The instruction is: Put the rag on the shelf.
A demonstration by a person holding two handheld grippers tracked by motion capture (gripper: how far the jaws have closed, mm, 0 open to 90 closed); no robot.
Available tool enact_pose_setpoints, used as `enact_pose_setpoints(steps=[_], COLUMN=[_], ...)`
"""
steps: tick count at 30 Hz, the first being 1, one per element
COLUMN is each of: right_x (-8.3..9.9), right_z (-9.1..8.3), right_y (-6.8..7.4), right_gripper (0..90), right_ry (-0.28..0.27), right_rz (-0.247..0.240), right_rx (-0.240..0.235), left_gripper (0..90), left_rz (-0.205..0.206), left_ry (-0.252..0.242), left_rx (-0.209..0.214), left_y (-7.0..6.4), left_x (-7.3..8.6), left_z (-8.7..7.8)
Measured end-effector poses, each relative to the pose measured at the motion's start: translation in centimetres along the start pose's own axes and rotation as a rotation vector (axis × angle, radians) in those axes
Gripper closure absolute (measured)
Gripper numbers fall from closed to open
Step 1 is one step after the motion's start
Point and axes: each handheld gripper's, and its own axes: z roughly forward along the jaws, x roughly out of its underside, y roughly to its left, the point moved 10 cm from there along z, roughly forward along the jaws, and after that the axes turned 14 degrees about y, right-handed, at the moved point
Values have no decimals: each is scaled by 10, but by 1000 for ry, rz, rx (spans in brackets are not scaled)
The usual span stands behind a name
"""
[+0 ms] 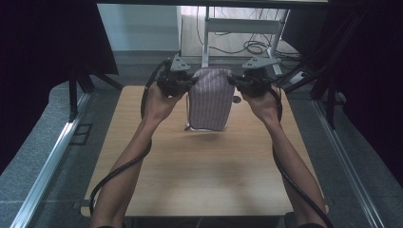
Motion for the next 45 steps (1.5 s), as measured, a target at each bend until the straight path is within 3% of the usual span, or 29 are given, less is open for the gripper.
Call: enact_pose_setpoints(steps=[7,15,23,32,37,45], right_x=[-23,-43,-51,-56,-52,-31], right_z=[3,8,24,42,59,94], right_y=[-15,-29,-43,-58,-64,-72], right_gripper=[842,837,835,835,836,836], right_ry=[-12,-21,-10,-13,1,69], right_rz=[5,21,55,99,117,136], right_rx=[28,42,45,40,40,53], left_gripper=[791,782,783,777,771,771], left_rz=[-3,-27,-84,-159,-177,-131], left_ry=[13,28,29,22,37,117], left_rx=[-32,-56,-17,-17,-66,-152], left_y=[18,38,57,74,83,81], left_x=[-20,-32,-38,-40,-37,-19], left_z=[0,7,21,44,63,101])
